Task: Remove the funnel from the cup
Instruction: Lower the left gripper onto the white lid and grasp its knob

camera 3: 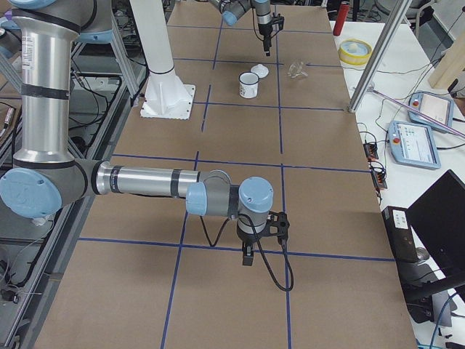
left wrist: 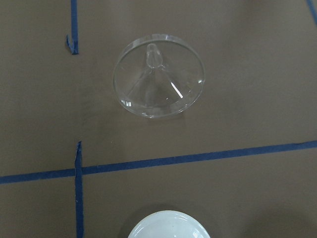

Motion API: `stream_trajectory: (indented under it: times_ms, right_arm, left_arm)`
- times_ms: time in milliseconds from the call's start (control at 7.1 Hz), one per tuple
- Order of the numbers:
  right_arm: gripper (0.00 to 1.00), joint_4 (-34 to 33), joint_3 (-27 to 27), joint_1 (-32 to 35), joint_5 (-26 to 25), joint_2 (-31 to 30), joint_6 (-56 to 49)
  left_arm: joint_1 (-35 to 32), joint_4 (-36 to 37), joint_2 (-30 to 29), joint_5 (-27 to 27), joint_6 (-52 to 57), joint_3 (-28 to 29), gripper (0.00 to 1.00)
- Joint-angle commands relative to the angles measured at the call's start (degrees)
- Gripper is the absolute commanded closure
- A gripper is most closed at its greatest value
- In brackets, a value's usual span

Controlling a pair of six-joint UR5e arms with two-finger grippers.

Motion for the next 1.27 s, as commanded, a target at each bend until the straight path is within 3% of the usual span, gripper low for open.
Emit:
stream_trajectory:
  times_ms: [0, 704, 845, 1126]
  right_arm:
    - [0.00, 0.00, 0.00, 0.00, 0.00, 0.00, 0.00]
    - [0.00, 0.00, 0.00, 0.00, 0.00, 0.08, 0.00]
    - [0.00, 0.00, 0.00, 0.00, 0.00, 0.00, 0.00]
    - [0.00, 0.00, 0.00, 0.00, 0.00, 0.00, 0.00]
  left_arm:
    - [0.94, -2.42, 0.68, -0.24, -0.12, 2.32, 0.00]
    - [4.36, -2.60, 0.60, -2.53, -0.03, 4.17, 0.00]
    - [4.54, -2.51, 0.60, -3.23, -0.03, 3.91, 0.11]
    - [4.55, -2.25, 0.69, -4.37, 0.23, 3.82, 0.47]
